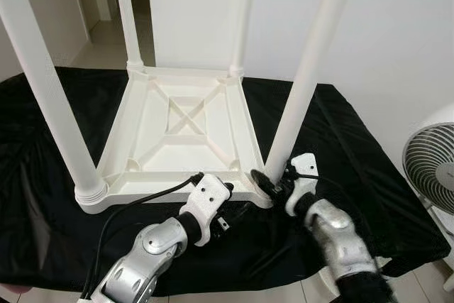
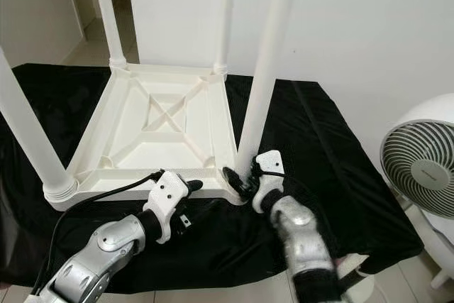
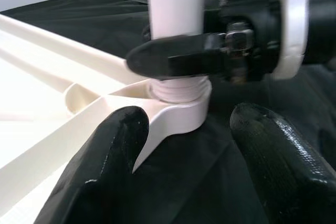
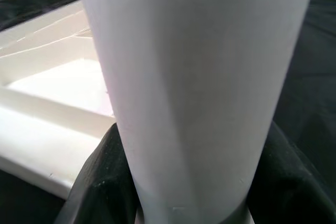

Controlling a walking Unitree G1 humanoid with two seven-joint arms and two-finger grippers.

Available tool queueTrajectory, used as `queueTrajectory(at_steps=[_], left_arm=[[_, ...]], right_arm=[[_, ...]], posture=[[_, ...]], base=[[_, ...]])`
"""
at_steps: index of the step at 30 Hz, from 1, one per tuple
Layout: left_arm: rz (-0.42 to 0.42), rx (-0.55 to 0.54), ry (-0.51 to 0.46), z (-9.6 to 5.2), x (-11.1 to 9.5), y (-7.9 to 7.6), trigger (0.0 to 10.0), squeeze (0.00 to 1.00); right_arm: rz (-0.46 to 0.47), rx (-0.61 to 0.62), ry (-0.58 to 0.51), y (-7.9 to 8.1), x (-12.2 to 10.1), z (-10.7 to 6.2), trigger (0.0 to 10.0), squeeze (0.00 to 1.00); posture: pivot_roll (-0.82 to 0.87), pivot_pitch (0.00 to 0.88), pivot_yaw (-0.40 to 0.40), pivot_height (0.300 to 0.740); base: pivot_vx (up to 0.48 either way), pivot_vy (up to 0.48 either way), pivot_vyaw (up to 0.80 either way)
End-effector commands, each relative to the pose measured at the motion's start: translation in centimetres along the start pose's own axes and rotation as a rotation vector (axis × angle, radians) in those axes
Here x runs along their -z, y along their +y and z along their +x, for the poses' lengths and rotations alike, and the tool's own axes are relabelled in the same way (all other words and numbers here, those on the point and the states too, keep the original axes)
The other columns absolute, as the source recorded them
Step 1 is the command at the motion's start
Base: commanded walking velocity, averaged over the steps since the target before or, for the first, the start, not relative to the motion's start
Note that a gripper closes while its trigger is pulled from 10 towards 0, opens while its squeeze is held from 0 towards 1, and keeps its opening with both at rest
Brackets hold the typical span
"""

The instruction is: Building children table

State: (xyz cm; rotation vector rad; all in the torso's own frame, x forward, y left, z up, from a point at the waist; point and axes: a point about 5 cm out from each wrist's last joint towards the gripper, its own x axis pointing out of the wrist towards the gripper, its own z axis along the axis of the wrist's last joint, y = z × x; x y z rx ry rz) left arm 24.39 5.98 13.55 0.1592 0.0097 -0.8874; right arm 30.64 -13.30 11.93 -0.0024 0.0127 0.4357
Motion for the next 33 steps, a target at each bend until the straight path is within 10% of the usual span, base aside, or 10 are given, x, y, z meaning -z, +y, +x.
queueTrajectory(at_steps=[1,5,13,14,19,20,32,33], left_arm=[[0.002,0.081,0.007,0.1,0.0,-0.7,10.0,0.00],[0.003,0.084,0.007,0.1,0.0,-0.7,10.0,0.00],[0.008,0.083,0.012,0.2,0.1,-0.8,10.0,0.00],[0.011,0.080,0.012,0.2,0.1,-0.7,10.0,0.00],[0.013,0.074,0.012,0.1,0.0,-0.5,10.0,0.00],[0.012,0.073,0.013,0.1,0.1,-0.5,10.0,0.00],[0.011,0.067,0.013,0.2,0.0,-0.3,10.0,0.00],[0.011,0.068,0.013,0.1,0.0,-0.3,10.0,0.00]], right_arm=[[0.006,0.119,0.049,-0.5,0.7,-0.2,0.0,0.00],[0.062,0.355,0.038,1.0,0.8,0.0,0.0,0.00],[0.111,0.310,0.048,2.6,0.6,0.6,0.0,0.00],[0.115,0.316,0.057,2.6,0.6,0.5,10.0,0.00],[0.122,0.304,0.054,2.7,0.3,0.6,10.0,0.04],[0.128,0.308,0.042,2.5,0.1,0.6,10.0,1.00],[-0.027,0.003,0.027,-2.8,-1.5,-0.2,10.0,1.00],[-0.062,-0.060,0.031,-2.9,-1.6,-0.4,10.0,0.00]], posture=[[0.01,0.006,-0.053,0.740],[0.01,0.008,-0.055,0.740],[0.02,0.013,-0.055,0.740],[0.02,0.015,-0.055,0.740],[0.02,0.016,-0.052,0.740],[0.02,0.016,-0.051,0.740],[0.01,0.024,-0.043,0.740],[0.01,0.025,-0.043,0.740]], base=[[0.000,0.000,0.00],[0.000,0.000,0.00],[0.000,0.000,0.00],[0.000,0.000,0.00],[0.000,0.000,0.00],[0.000,0.000,0.00],[0.000,0.000,0.00],[0.000,0.000,0.00]])
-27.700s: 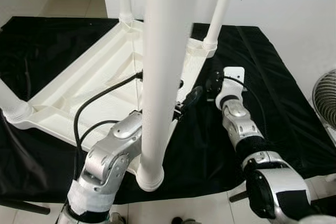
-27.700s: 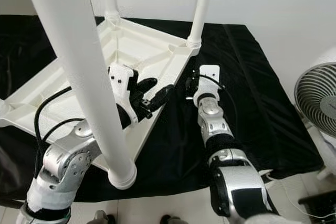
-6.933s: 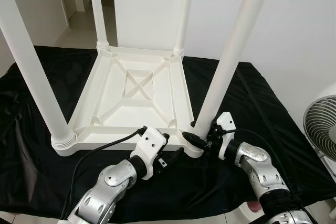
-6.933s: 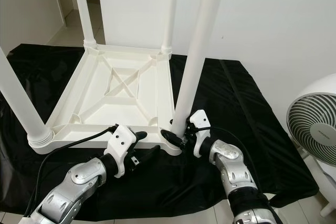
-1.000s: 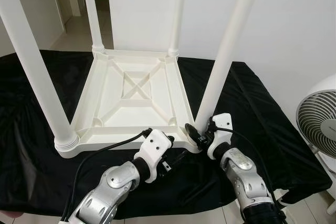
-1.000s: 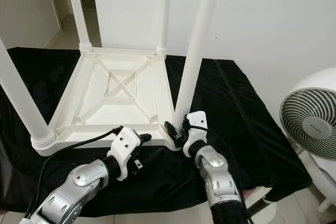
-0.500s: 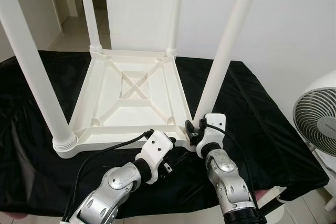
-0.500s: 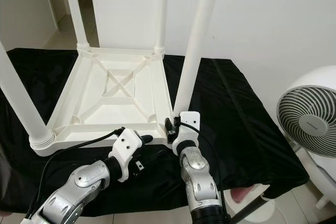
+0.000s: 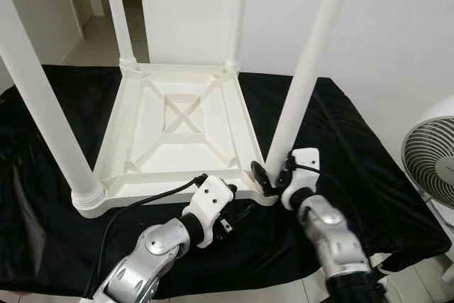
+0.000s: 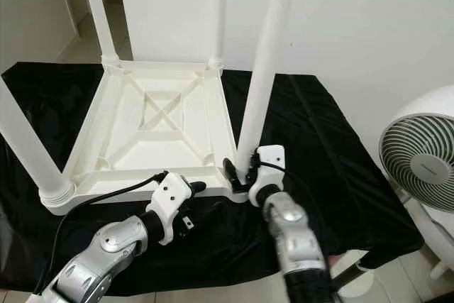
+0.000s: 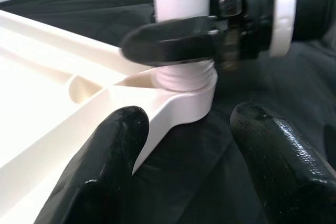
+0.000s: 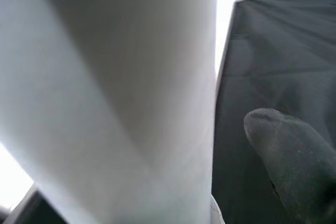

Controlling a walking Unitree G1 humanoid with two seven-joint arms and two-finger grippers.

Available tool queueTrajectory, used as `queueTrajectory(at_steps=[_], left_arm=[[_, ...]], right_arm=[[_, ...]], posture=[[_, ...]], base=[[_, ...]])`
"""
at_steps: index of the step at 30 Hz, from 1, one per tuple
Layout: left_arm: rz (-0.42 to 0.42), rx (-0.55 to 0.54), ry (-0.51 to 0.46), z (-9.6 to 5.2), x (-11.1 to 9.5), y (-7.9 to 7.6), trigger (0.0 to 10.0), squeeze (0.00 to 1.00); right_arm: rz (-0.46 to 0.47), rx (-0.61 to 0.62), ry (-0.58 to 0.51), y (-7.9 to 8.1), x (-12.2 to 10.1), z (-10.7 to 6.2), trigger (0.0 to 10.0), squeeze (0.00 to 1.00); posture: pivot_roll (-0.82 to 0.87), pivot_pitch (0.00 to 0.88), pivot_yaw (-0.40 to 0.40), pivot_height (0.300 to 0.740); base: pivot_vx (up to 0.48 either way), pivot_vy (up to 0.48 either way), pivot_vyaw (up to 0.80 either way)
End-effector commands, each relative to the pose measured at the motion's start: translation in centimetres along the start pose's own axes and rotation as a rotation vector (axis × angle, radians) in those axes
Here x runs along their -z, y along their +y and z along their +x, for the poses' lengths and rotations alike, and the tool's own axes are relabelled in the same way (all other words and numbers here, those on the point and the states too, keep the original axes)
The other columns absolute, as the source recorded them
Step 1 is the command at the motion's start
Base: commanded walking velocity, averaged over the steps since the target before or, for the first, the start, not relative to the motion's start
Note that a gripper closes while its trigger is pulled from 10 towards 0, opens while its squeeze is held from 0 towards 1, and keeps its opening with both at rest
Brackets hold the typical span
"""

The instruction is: Building children table

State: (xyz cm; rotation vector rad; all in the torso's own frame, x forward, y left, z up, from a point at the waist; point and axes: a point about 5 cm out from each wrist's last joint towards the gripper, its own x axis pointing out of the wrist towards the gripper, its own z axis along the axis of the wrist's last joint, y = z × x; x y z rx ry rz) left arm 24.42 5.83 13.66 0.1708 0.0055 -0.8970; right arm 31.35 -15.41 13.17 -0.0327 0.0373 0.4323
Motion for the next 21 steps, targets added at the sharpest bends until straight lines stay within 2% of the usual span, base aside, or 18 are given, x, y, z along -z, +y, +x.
queueTrajectory(at_steps=[1,2,3,4,9,12,13,21], left_arm=[[-0.001,0.060,0.012,0.0,0.2,-0.3,10.0,0.00],[-0.001,0.060,0.012,0.0,0.2,-0.3,10.0,0.00],[0.001,0.060,0.013,0.0,0.2,-0.2,10.0,0.00],[0.001,0.060,0.013,0.0,0.2,-0.2,10.0,0.00],[0.006,0.058,0.011,0.0,0.0,-0.1,10.0,0.00],[0.007,0.057,0.010,-0.1,0.0,-0.1,10.0,0.00],[0.009,0.051,0.012,-0.1,0.0,0.0,10.0,0.00],[0.009,0.040,0.013,-0.3,-0.1,0.1,10.0,0.00]], right_arm=[[-0.062,-0.104,0.003,-0.7,-0.3,-0.2,10.0,0.00],[-0.062,-0.104,0.003,-0.7,-0.3,-0.2,10.0,0.00],[-0.059,-0.183,0.018,-0.6,-0.3,-0.3,10.0,0.00],[-0.059,-0.183,0.018,-0.6,-0.3,-0.3,10.0,0.00],[-0.136,-0.384,0.017,0.4,0.0,0.3,10.0,0.00],[-0.140,-0.400,0.018,0.6,0.0,0.4,10.0,0.00],[-0.125,-0.455,0.031,0.9,0.3,0.5,0.0,0.00],[-0.130,-0.492,0.057,0.5,0.8,0.6,0.0,0.00]], posture=[[0.01,0.025,-0.043,0.740],[0.01,0.025,-0.043,0.740],[0.01,0.024,-0.040,0.740],[0.01,0.024,-0.040,0.740],[0.02,0.022,-0.038,0.740],[0.02,0.022,-0.038,0.740],[0.03,0.020,-0.041,0.740],[0.04,0.020,-0.044,0.740]], base=[[0.000,0.000,0.00],[0.000,0.000,0.00],[0.000,0.000,0.00],[0.000,0.000,0.00],[0.000,0.000,0.00],[0.000,0.000,0.00],[0.000,0.000,0.00],[0.000,0.000,0.00]])
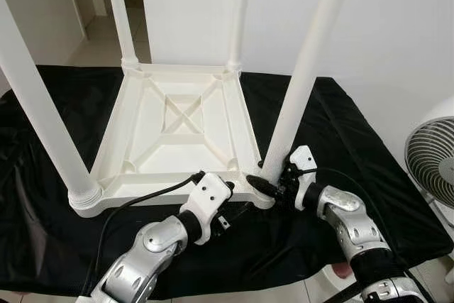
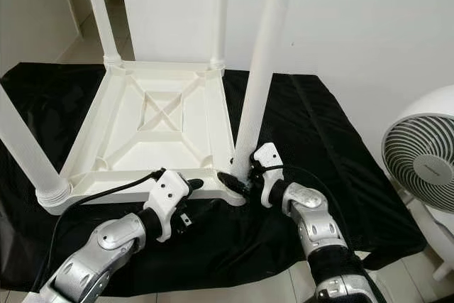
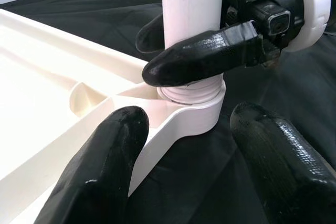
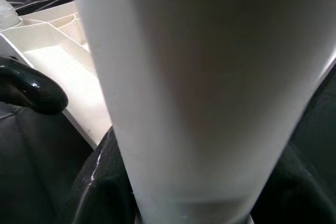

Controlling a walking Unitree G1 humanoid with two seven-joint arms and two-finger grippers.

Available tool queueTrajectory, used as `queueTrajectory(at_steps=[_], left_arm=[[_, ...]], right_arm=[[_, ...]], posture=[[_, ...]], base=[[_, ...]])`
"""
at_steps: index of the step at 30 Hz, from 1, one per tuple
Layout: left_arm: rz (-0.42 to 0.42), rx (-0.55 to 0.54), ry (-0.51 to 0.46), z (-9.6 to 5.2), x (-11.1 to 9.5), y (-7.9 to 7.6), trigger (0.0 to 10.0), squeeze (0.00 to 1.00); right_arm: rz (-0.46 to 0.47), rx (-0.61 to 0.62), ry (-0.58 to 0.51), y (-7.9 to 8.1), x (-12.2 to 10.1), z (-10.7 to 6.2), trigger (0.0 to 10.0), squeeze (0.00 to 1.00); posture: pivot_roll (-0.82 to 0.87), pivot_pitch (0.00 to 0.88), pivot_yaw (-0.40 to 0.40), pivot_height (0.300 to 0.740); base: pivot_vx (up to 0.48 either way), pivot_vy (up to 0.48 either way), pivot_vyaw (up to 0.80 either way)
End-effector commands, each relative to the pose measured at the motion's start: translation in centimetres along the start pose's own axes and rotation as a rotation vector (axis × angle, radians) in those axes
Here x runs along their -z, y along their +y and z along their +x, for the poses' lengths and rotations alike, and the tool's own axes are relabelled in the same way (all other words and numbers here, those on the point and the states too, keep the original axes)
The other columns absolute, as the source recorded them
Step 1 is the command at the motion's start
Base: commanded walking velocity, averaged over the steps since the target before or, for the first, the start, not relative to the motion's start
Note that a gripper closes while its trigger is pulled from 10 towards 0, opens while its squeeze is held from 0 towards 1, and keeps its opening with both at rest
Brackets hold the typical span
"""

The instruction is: Building children table

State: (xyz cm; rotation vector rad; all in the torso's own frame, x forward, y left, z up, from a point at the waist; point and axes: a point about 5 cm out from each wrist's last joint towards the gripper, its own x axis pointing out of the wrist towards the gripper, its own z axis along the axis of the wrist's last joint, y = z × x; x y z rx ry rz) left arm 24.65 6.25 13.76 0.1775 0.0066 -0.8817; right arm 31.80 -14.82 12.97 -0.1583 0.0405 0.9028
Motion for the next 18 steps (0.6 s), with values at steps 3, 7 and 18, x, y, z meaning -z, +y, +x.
queueTrajectory(at_steps=[3,7,18], left_arm=[[0.003,0.053,0.008,-0.1,0.0,-0.4,10.0,0.00],[0.001,0.056,0.008,0.0,0.0,-0.5,10.0,0.00],[-0.008,0.073,0.007,0.0,0.1,-1.1,10.0,0.00]], right_arm=[[0.017,0.006,0.034,-0.3,0.7,-0.2,0.0,0.00],[-0.004,0.118,0.076,-1.2,1.2,-0.4,0.0,0.00],[0.143,0.480,0.031,0.1,1.8,0.6,0.0,0.00]], posture=[[0.04,0.021,-0.048,0.740],[0.03,0.026,-0.050,0.740],[0.02,0.022,-0.061,0.740]], base=[[0.000,0.000,0.00],[0.000,0.000,0.00],[0.000,0.000,0.00]])
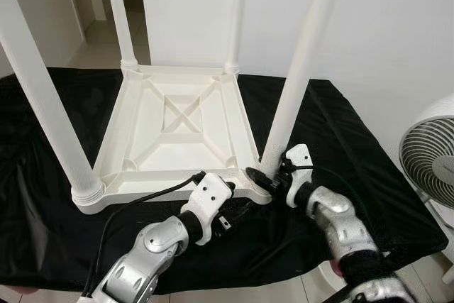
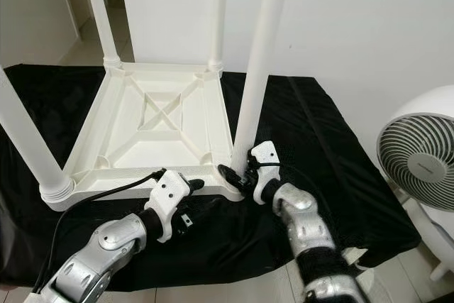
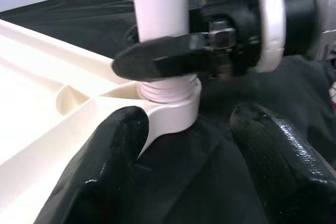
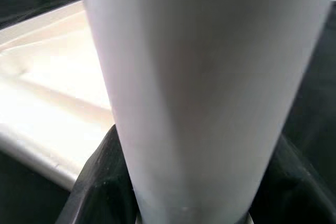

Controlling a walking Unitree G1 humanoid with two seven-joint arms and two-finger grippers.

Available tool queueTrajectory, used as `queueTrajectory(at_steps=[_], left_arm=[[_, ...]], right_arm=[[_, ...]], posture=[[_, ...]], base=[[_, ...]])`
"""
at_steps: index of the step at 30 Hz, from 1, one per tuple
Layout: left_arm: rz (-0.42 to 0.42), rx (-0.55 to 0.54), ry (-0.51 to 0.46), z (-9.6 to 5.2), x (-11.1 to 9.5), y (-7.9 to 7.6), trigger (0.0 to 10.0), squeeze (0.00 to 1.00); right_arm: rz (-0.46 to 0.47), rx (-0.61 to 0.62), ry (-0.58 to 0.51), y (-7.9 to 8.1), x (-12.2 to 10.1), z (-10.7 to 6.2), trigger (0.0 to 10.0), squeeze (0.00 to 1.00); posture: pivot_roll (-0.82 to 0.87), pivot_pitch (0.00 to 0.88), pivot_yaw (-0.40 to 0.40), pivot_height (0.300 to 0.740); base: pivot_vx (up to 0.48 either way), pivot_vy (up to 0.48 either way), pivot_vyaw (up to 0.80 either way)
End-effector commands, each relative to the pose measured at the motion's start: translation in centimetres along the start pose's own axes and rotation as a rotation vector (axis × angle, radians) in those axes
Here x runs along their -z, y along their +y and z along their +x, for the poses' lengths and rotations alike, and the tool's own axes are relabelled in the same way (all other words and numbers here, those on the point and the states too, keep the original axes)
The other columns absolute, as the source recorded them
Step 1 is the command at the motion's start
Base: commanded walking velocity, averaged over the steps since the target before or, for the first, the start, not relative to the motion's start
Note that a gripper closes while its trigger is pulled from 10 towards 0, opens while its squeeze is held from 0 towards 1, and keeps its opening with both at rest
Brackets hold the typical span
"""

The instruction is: Building children table

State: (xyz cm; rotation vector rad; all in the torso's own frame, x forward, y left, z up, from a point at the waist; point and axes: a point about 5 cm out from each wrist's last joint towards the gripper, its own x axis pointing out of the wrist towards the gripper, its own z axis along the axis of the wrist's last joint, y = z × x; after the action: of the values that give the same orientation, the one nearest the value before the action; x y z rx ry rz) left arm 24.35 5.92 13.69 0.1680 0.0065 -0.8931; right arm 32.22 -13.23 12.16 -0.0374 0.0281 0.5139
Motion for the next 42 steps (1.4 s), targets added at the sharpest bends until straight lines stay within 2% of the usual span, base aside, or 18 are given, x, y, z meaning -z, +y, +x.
queueTrajectory(at_steps=[1,3,4,6,9,13,16,17,19,20,21,22,32,33,35,38,40,42], left_arm=[[-0.001,0.064,0.012,0.0,0.2,-0.7,10.0,0.00],[-0.001,0.066,0.012,0.0,0.2,-0.8,10.0,0.00],[-0.001,0.071,0.012,0.1,0.2,-0.9,10.0,0.00],[-0.001,0.074,0.011,0.1,0.2,-0.9,10.0,0.00],[0.000,0.074,0.011,0.2,0.2,-1.0,10.0,0.00],[-0.003,0.074,0.007,0.3,0.2,-1.0,10.0,0.00],[-0.004,0.074,0.007,0.3,0.2,-1.0,10.0,0.00],[-0.004,0.073,0.007,0.3,0.2,-1.0,10.0,0.00],[-0.003,0.073,0.007,0.3,0.2,-1.1,10.0,0.00],[-0.003,0.072,0.007,0.3,0.2,-1.0,10.0,0.00],[-0.003,0.072,0.007,0.3,0.2,-1.0,10.0,0.00],[-0.002,0.071,0.007,0.3,0.2,-1.0,10.0,0.00],[-0.005,0.069,0.007,0.2,0.3,-1.1,10.0,0.00],[-0.005,0.068,0.007,0.2,0.2,-1.0,10.0,0.00],[-0.005,0.067,0.007,0.2,0.2,-1.0,10.0,0.00],[-0.005,0.067,0.007,0.2,0.2,-1.0,10.0,0.00],[-0.002,0.070,0.009,0.2,0.2,-0.9,10.0,0.00],[-0.001,0.072,0.009,0.1,0.2,-0.8,10.0,0.00]], right_arm=[[0.015,0.123,0.054,-0.5,1.1,-0.6,0.0,0.00],[0.025,0.161,0.048,0.2,1.1,-0.5,0.0,0.00],[0.044,0.256,0.047,1.1,1.3,-0.3,0.0,0.00],[0.056,0.346,0.050,1.5,1.4,-0.1,0.0,0.00],[0.059,0.370,0.049,1.6,1.5,-0.1,0.0,0.00],[0.095,0.372,0.039,3.9,1.4,0.6,0.0,0.00],[0.094,0.367,0.042,3.8,1.3,0.6,0.0,0.00],[0.093,0.373,0.038,3.5,1.2,0.5,10.0,0.00],[0.101,0.379,0.034,3.3,1.1,0.5,10.0,0.00],[0.108,0.384,0.023,3.2,0.8,0.5,10.0,0.11],[0.108,0.384,0.023,3.2,0.8,0.5,10.0,0.11],[0.117,0.388,0.007,3.0,0.4,0.5,10.0,1.00],[0.103,0.247,-0.032,1.3,-0.4,-0.2,10.0,1.00],[0.083,0.187,-0.025,0.9,-0.4,-0.5,10.0,0.00],[0.025,0.060,-0.012,0.1,-0.2,-1.2,10.0,0.00],[0.002,0.014,-0.008,-0.1,-0.1,-1.5,10.0,0.00],[-0.061,-0.114,0.010,-0.7,0.1,-1.9,10.0,0.00],[-0.090,-0.161,0.014,-0.9,0.1,-2.0,10.0,0.00]], posture=[[0.02,0.020,-0.062,0.740],[0.02,0.019,-0.063,0.740],[0.02,0.016,-0.066,0.740],[0.02,0.010,-0.069,0.740],[0.02,0.010,-0.069,0.740],[0.02,0.004,-0.074,0.740],[0.02,0.000,-0.075,0.740],[0.03,0.000,-0.077,0.740],[0.03,0.000,-0.078,0.740],[0.03,0.000,-0.078,0.740],[0.03,0.000,-0.078,0.740],[0.02,0.000,-0.078,0.740],[0.02,0.000,-0.077,0.740],[0.02,0.000,-0.075,0.740],[0.02,0.002,-0.070,0.740],[0.02,0.002,-0.069,0.740],[0.02,0.005,-0.060,0.740],[0.01,0.008,-0.055,0.740]], base=[[0.000,0.000,0.00],[0.000,0.000,0.00],[0.000,0.000,0.00],[0.000,0.000,0.00],[0.000,0.000,0.00],[0.000,0.000,0.00],[0.000,0.000,0.00],[0.000,0.000,0.00],[0.000,0.000,0.00],[0.000,0.000,0.00],[0.000,0.000,0.00],[0.000,0.000,0.00],[0.000,0.000,0.00],[0.000,0.000,0.00],[0.000,0.000,0.00],[0.000,0.000,0.00],[0.000,0.000,0.00],[0.000,0.000,0.00]])
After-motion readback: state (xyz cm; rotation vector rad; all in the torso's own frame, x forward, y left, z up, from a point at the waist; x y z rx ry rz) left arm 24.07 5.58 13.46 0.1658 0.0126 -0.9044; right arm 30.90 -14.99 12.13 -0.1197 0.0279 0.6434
